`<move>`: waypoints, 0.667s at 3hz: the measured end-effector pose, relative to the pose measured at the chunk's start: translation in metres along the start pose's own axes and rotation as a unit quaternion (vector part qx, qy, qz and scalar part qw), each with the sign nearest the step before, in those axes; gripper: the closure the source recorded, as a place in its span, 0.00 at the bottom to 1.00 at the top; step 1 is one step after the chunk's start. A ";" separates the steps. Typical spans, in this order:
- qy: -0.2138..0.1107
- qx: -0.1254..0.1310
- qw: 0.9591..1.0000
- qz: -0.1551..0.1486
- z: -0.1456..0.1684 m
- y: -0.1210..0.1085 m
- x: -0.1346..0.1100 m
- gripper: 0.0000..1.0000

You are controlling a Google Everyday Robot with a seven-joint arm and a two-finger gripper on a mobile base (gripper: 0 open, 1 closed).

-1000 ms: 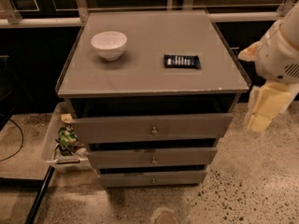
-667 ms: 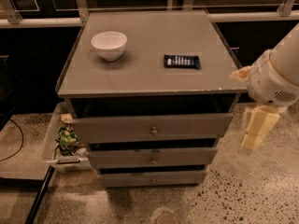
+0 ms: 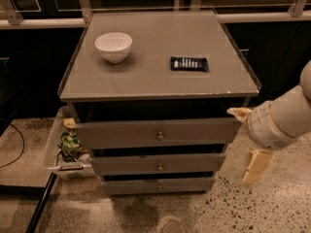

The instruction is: Open middle drawer

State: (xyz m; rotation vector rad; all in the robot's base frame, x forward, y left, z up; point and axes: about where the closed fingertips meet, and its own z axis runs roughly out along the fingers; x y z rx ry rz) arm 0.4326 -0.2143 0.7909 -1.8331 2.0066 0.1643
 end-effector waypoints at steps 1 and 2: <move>-0.001 0.010 0.999 -0.041 0.001 -0.004 0.002 0.00; 0.000 0.010 0.999 -0.041 0.001 -0.004 0.001 0.00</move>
Offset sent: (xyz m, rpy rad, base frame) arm 0.0048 -0.0018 -0.0014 -0.0167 -0.0487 0.0637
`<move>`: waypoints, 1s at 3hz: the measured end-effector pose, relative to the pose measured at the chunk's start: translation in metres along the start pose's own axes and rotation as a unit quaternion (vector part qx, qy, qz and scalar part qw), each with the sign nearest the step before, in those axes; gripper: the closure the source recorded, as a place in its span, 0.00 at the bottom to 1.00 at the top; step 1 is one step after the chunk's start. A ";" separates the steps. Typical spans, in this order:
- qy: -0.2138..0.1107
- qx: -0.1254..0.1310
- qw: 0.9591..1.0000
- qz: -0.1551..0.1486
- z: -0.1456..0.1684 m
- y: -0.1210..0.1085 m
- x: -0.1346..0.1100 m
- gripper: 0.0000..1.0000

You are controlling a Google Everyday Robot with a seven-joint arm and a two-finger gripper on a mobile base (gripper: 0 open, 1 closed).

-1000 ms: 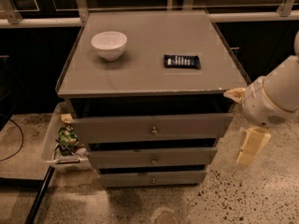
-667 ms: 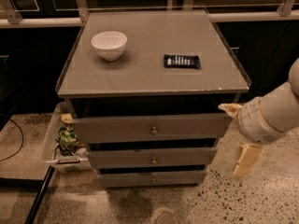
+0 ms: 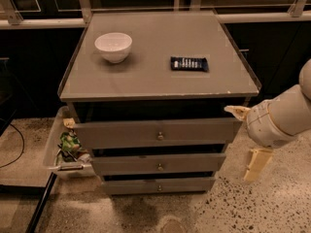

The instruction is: Open middle drawer

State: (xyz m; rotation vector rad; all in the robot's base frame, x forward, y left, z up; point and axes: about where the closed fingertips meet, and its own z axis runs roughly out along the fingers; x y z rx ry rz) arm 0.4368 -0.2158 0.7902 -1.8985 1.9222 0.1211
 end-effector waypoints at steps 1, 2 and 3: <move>-0.010 -0.009 1.000 0.007 0.018 0.007 0.003 0.00; -0.012 -0.022 1.000 0.005 0.058 0.016 0.018 0.00; -0.024 -0.019 1.000 0.000 0.111 0.024 0.045 0.00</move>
Offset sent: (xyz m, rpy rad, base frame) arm 0.0065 0.0025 -0.1419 0.0192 0.0646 0.0151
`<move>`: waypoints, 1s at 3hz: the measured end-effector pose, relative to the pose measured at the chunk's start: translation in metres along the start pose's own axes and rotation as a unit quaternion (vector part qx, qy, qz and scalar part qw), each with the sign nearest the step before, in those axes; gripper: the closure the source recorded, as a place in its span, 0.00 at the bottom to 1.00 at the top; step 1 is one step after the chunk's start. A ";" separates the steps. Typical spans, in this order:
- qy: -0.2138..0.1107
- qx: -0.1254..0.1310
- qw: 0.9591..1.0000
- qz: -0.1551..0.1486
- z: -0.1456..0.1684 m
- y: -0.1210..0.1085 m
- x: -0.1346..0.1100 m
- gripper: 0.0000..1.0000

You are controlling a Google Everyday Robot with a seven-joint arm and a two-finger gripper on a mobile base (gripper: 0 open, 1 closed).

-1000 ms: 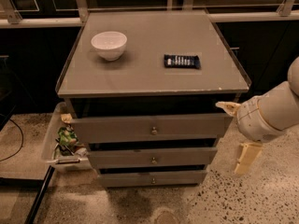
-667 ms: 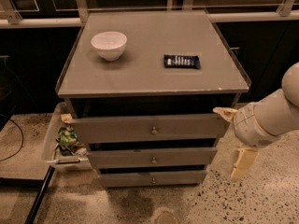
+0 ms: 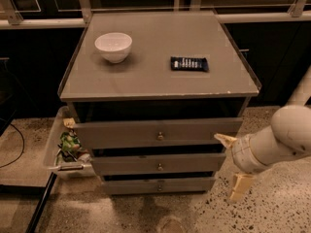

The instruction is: Open middle drawer

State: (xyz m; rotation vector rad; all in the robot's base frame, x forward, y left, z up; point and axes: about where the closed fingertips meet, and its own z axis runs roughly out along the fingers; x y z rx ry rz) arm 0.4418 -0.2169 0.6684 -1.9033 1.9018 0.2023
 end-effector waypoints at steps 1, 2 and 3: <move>-0.012 0.006 1.000 -0.016 0.047 0.002 0.028 0.00; -0.006 0.011 1.000 0.001 0.111 -0.002 0.071 0.00; -0.006 0.011 1.000 0.001 0.111 -0.002 0.071 0.00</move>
Offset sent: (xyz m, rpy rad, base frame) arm 0.0305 -0.0287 -0.1493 0.0303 -0.0593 0.0402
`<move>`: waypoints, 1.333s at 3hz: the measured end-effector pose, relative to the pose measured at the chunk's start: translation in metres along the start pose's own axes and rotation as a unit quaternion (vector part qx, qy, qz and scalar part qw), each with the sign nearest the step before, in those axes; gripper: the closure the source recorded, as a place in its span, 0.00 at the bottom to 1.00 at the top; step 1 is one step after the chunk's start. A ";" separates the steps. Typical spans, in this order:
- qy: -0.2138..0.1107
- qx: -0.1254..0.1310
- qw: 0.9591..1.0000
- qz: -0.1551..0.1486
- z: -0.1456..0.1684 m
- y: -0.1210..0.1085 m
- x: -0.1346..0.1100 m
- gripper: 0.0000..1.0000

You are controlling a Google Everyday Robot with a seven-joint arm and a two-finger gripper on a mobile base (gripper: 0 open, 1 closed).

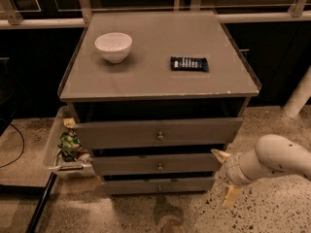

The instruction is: Open middle drawer

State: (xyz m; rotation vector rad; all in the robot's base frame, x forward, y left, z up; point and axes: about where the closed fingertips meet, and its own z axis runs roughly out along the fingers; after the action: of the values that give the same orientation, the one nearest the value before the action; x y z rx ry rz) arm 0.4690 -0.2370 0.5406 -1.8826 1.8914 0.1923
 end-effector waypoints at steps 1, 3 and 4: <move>0.003 -0.003 1.000 0.010 0.024 -0.004 0.006 0.00; 0.010 0.015 1.000 0.011 0.073 -0.020 0.025 0.00; -0.001 0.017 1.000 0.004 0.090 -0.024 0.021 0.00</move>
Offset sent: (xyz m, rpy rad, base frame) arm 0.0435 0.0035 -0.0815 -0.0347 -0.0186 -0.0607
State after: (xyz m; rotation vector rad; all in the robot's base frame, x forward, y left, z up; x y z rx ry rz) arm 0.5135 -0.2205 0.4575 -1.8525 1.8896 0.1633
